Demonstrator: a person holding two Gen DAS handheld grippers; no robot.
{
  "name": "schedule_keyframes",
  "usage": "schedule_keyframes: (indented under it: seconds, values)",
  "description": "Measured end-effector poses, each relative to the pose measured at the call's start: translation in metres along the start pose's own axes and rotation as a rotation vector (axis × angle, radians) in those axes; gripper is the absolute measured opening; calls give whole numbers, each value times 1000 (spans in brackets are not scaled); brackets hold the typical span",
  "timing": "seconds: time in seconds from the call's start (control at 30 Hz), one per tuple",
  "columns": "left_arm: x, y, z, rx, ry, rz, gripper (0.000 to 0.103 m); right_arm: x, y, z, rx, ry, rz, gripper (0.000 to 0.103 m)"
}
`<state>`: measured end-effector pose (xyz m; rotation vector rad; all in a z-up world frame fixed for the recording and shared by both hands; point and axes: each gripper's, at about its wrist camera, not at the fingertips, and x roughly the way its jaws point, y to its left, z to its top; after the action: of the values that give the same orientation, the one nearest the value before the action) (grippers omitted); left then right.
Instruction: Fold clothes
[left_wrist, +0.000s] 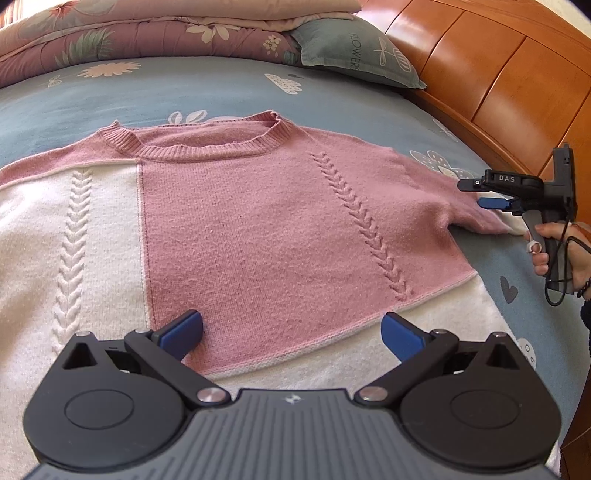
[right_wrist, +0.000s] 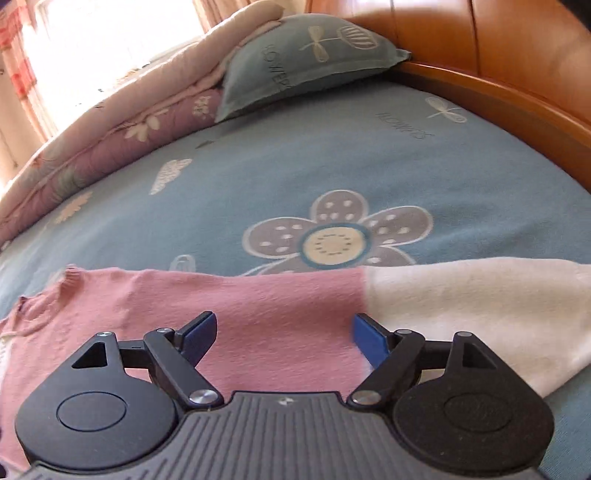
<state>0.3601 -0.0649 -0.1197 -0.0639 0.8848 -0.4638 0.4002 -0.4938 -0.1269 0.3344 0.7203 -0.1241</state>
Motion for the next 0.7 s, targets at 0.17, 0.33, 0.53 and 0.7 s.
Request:
schedule_keyframes:
  seconds: [0.17, 0.33, 0.53, 0.7]
  values:
    - [2, -4, 0, 69, 14, 10, 102, -17, -4, 17, 6, -35, -68, 82]
    - [-5, -10, -3, 78, 13, 28, 102, -45, 73, 1, -244, 11, 110, 96]
    - [-10, -11, -13, 129, 25, 36, 102, -15, 126, -35, -416, 81, 113, 97]
    - [-8, -12, -13, 141, 19, 50, 102, 10, 106, -26, -347, 81, 66, 103]
